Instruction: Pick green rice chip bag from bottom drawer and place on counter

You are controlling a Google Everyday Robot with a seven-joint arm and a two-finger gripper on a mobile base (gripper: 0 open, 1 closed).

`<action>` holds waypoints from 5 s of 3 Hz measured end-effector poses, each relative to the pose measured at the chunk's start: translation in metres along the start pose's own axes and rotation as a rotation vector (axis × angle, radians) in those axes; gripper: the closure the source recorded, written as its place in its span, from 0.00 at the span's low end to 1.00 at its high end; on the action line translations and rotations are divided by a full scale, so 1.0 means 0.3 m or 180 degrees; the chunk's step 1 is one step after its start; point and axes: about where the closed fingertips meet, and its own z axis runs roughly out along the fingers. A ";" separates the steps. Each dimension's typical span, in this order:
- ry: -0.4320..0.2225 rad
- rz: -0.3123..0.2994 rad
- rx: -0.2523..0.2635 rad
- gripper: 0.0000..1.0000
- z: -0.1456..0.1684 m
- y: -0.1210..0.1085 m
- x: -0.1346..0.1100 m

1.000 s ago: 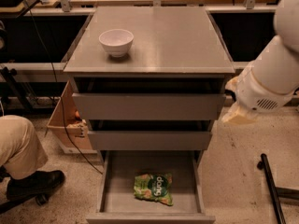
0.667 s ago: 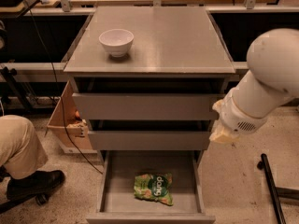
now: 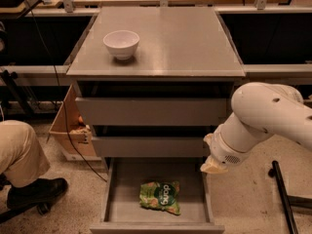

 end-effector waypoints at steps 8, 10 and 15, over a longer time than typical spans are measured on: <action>-0.0413 -0.0082 -0.0163 0.91 1.069 -0.228 0.122; -0.0577 -0.0015 -0.0038 0.86 1.197 -0.298 0.080; -0.0805 0.0169 -0.0135 0.00 1.468 -0.429 0.050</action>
Offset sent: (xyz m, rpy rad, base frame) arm 0.0189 0.0045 -0.0951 -0.0187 0.0162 -0.0444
